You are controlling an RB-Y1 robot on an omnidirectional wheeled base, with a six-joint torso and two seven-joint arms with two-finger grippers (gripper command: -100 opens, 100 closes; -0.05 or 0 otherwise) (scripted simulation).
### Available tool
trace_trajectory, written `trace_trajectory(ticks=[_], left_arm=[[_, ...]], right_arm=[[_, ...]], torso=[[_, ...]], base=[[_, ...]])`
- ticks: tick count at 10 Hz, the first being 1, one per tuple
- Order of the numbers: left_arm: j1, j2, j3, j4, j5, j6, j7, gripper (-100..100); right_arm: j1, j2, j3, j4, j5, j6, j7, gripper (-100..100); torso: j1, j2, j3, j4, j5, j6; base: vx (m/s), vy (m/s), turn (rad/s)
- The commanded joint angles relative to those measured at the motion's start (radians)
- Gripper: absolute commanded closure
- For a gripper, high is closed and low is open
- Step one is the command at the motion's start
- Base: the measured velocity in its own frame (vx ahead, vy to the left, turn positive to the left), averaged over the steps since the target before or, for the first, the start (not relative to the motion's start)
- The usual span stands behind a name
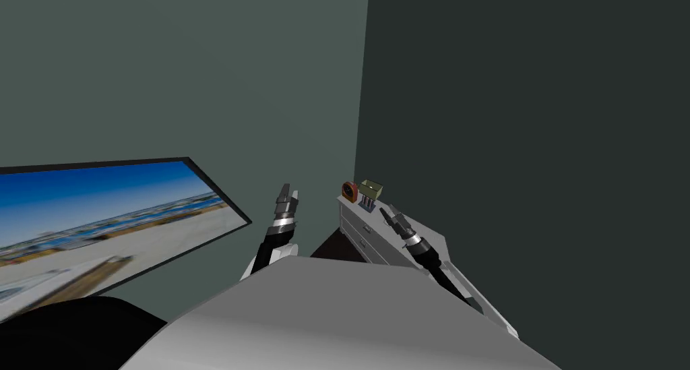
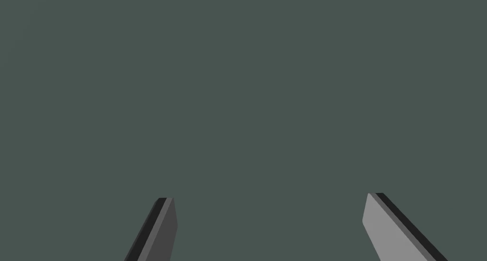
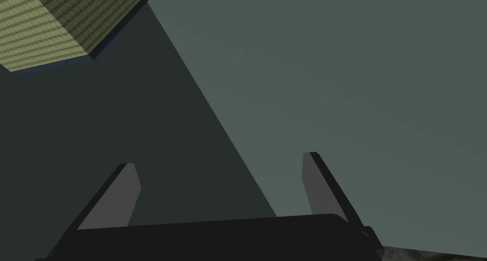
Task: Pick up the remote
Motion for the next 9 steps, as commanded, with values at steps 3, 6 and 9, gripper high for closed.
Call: trace_trajectory(ticks=[3,6,9], left_arm=[[0.0,0.0,0.0,0.0,0.0,0.0,0.0,0],[0.0,0.0,0.0,0.0,0.0,0.0,0.0,0],[0.0,0.0,0.0,0.0,0.0,0.0,0.0,0]], right_arm=[[-0.016,-0.075,0.013,0.082,0.083,-0.03,0.063,-100],[-0.036,-0.165,0.031,0.167,0.169,-0.058,0.134,-100],[-0.047,-0.229,0.043,0.225,0.222,-0.07,0.168,-100]], torso=[[0.0,0.0,0.0,0.0,0.0,0.0],[0.0,-0.001,0.0,0.0,0.0,0.001],[0.0,-0.001,-0.001,0.0,0.0,0.0]], base=[[-0.005,-0.006,0.16],[-0.002,-0.005,0.205],[0.002,-0.008,0.167]])
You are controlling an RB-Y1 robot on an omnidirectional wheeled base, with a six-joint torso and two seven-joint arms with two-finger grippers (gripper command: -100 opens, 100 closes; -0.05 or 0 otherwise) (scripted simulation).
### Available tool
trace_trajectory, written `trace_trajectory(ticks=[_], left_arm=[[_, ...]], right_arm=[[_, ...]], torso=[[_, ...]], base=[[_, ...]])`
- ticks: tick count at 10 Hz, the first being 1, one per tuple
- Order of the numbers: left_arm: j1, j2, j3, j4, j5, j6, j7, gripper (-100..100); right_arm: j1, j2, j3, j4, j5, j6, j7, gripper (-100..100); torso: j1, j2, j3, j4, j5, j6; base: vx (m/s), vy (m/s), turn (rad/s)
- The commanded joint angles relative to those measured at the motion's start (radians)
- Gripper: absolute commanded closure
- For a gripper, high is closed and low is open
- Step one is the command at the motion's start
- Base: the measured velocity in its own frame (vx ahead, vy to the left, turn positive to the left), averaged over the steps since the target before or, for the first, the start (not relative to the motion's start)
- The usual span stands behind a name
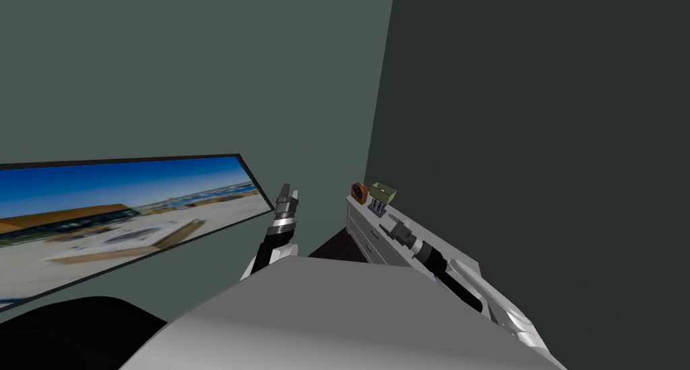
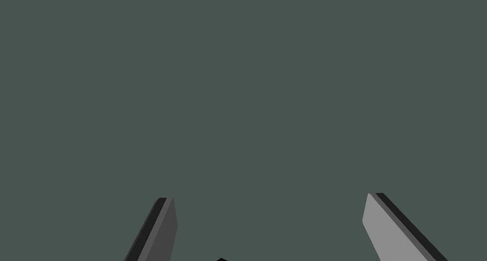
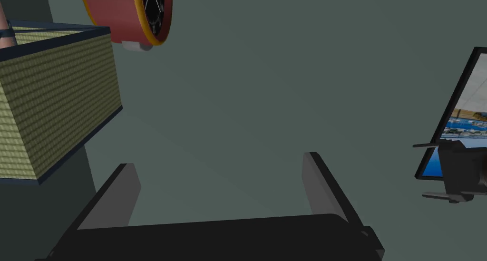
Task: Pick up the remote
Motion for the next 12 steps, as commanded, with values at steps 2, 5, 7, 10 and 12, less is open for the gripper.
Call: trace_trajectory(ticks=[2,5,7,10,12], left_arm=[[0.0,0.0,0.0,0.0,0.0,0.0,0.0,0],[0.0,0.0,0.0,0.0,0.0,0.0,0.0,0],[0.0,0.0,0.0,0.0,0.0,0.0,0.0,0],[0.0,0.0,0.0,0.0,0.0,0.0,0.0,0],[0.0,0.0,0.0,0.0,0.0,0.0,0.0,0]], right_arm=[[-0.011,-0.063,0.016,0.063,0.054,-0.016,0.042,-100],[-0.033,-0.148,0.049,0.153,0.141,-0.036,0.107,-100],[-0.045,-0.201,0.069,0.192,0.183,-0.045,0.138,-100],[-0.056,-0.264,0.091,0.251,0.223,-0.052,0.168,-100],[-0.068,-0.312,0.114,0.295,0.261,-0.058,0.196,-100]], torso=[[0.0,0.0,0.0,0.0,0.0,-0.001],[0.0,0.0,0.0,0.0,0.0,0.0],[0.0,0.0,0.0,0.0,0.0,0.0],[0.0,-0.001,0.0,0.0,0.0,0.0],[0.0,-0.001,0.0,0.0,0.0,0.0]], base=[[0.005,-0.008,0.158],[0.006,-0.008,0.193],[0.008,-0.008,0.186],[0.01,-0.011,0.135],[0.012,-0.009,0.164]])
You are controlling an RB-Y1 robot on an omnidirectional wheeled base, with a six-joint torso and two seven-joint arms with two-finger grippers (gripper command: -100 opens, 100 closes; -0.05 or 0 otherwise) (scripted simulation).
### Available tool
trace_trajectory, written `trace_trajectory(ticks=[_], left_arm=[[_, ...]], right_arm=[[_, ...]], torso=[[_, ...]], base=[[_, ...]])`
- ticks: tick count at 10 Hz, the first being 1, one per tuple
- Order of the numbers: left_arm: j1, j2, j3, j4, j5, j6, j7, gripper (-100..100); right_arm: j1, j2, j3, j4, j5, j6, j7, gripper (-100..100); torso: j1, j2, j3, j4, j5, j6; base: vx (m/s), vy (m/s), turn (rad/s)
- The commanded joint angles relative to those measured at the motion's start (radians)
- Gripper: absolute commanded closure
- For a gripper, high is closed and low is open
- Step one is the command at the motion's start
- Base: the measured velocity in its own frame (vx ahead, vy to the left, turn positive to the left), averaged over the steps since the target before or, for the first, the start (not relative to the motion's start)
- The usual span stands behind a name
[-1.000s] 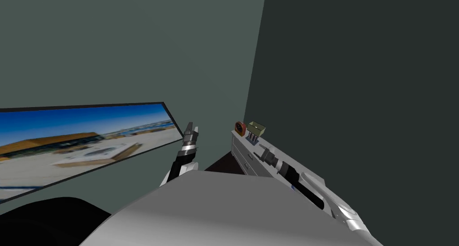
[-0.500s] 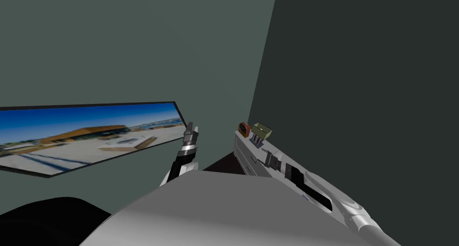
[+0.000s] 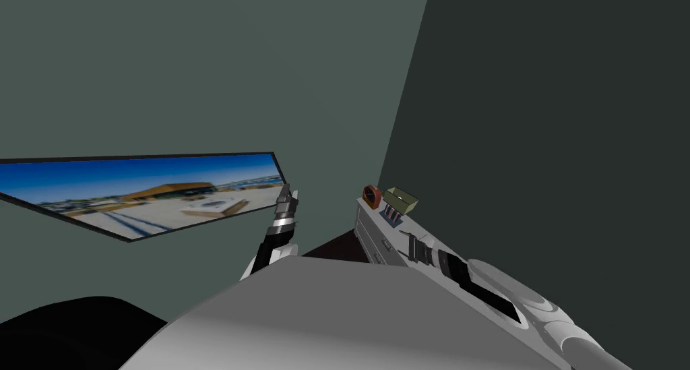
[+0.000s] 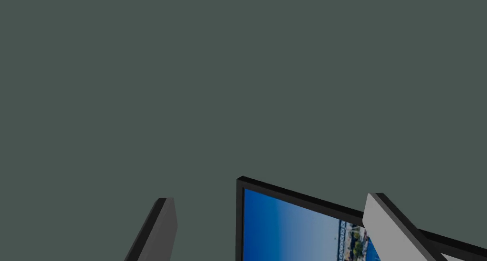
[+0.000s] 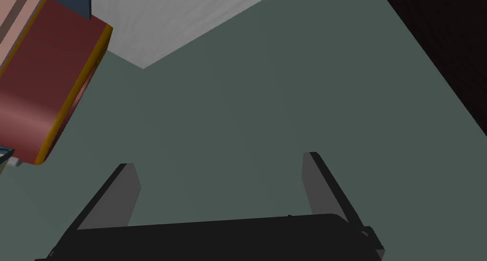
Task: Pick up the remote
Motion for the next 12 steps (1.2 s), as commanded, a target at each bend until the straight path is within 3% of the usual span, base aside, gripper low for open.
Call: trace_trajectory(ticks=[1,2,4,5,6,7,10,11,12], left_arm=[[0.0,0.0,0.0,0.0,0.0,0.0,0.0,0],[0.0,0.0,0.0,0.0,0.0,0.0,0.0,0],[0.0,0.0,0.0,0.0,0.0,0.0,0.0,0],[0.0,0.0,0.0,0.0,0.0,0.0,0.0,0],[0.0,0.0,0.0,0.0,0.0,0.0,0.0,0],[0.0,0.0,0.0,0.0,0.0,0.0,0.0,0],[0.0,0.0,0.0,0.0,0.0,0.0,0.0,0],[0.0,0.0,0.0,0.0,0.0,0.0,0.0,0],[0.0,0.0,0.0,0.0,0.0,0.0,0.0,0]], right_arm=[[-0.017,-0.05,0.029,0.05,0.041,-0.011,0.034,-100],[-0.017,-0.054,0.029,0.059,0.041,-0.011,0.034,-100],[-0.038,-0.123,0.085,0.133,0.108,-0.017,0.082,-100],[-0.038,-0.138,0.085,0.141,0.108,-0.017,0.082,-100],[-0.048,-0.166,0.115,0.179,0.138,-0.018,0.104,-100],[-0.048,-0.175,0.115,0.179,0.138,-0.018,0.104,-100],[-0.075,-0.267,0.213,0.272,0.215,-0.015,0.157,-100],[-0.075,-0.268,0.213,0.279,0.215,-0.015,0.157,-100],[-0.083,-0.292,0.246,0.308,0.235,-0.012,0.17,-100]], torso=[[0.0,0.0,0.0,0.0,0.0,0.0],[0.0,0.0,0.0,0.0,0.0,0.0],[0.0,-0.001,0.0,0.0,0.0,-0.001],[0.0,-0.001,-0.001,0.0,0.0,0.0],[0.0,-0.001,-0.001,0.0,0.0,0.0],[0.0,-0.001,0.0,0.0,0.0,0.0],[-0.001,-0.002,-0.001,0.0,0.0,0.0],[-0.001,-0.003,-0.002,-0.001,0.0,0.0],[-0.001,-0.002,-0.001,0.0,0.0,0.001]], base=[[0.014,-0.01,0.194],[0.015,-0.014,0.099],[0.026,-0.014,0.225],[0.024,-0.019,0.101],[0.021,-0.012,0.161],[0.019,-0.015,0.077],[0.042,-0.024,0.194],[0.036,-0.03,0.063],[0.033,-0.017,0.103]])
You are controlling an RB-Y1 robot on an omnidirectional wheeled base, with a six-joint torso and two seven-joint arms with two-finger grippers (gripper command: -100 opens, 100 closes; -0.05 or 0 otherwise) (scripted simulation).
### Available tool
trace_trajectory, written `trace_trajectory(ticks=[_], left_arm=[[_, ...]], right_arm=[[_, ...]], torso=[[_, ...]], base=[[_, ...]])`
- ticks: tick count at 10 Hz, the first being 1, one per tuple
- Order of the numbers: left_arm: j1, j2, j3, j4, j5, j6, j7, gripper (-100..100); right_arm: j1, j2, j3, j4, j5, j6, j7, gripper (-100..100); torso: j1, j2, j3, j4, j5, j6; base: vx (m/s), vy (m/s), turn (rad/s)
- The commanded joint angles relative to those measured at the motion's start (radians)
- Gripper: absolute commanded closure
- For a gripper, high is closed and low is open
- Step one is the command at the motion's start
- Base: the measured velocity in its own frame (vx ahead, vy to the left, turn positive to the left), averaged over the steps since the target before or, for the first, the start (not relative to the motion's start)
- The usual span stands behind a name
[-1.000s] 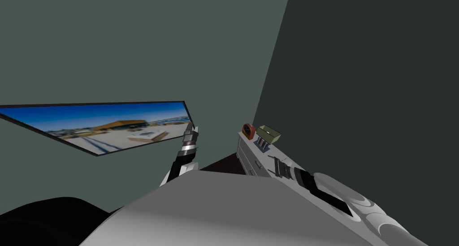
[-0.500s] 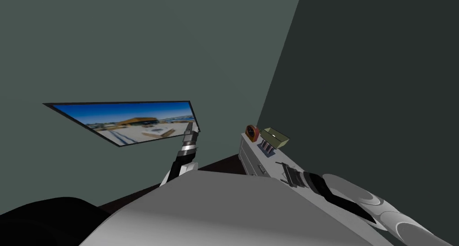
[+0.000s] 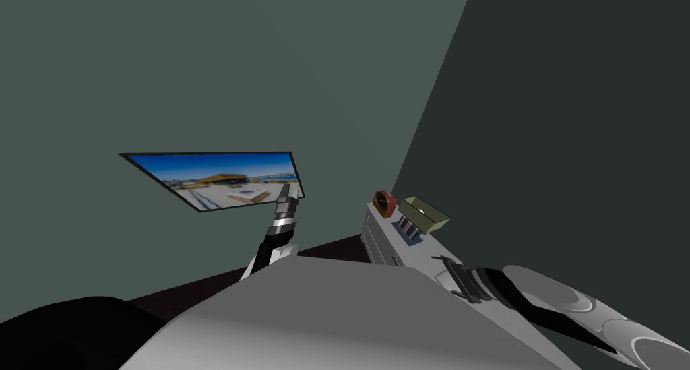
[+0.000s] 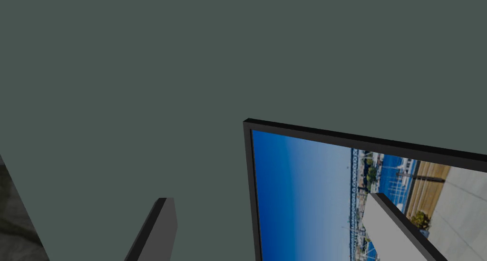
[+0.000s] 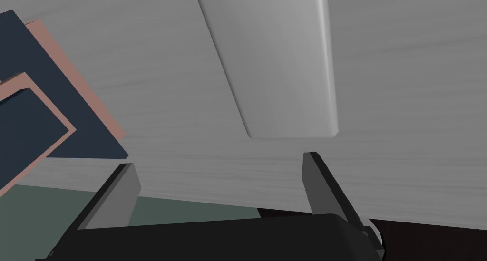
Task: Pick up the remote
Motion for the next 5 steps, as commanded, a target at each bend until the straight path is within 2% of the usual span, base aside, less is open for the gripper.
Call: trace_trajectory(ticks=[1,2,3,5], left_arm=[[0.0,0.0,0.0,0.0,0.0,0.0,0.0,0],[0.0,0.0,0.0,0.0,0.0,0.0,0.0,0],[0.0,0.0,0.0,0.0,0.0,0.0,0.0,0],[0.0,0.0,0.0,0.0,0.0,0.0,0.0,0]], right_arm=[[-0.005,-0.031,0.05,0.033,0.03,0.015,0.016,-100],[-0.012,-0.048,0.08,0.057,0.046,0.02,0.026,-100],[-0.012,-0.048,0.086,0.057,0.046,0.02,0.026,-100],[-0.023,-0.07,0.152,0.096,0.071,0.033,0.041,-100]], torso=[[0.0,0.0,0.0,0.0,0.0,0.0],[0.0,-0.001,0.0,0.0,0.0,0.0],[-0.001,-0.002,-0.001,0.0,0.0,0.0],[0.0,0.0,0.0,0.0,0.0,0.0]], base=[[0.048,-0.029,0.183],[0.072,-0.038,0.165],[0.048,-0.031,0.021],[0.042,-0.026,0.1]])
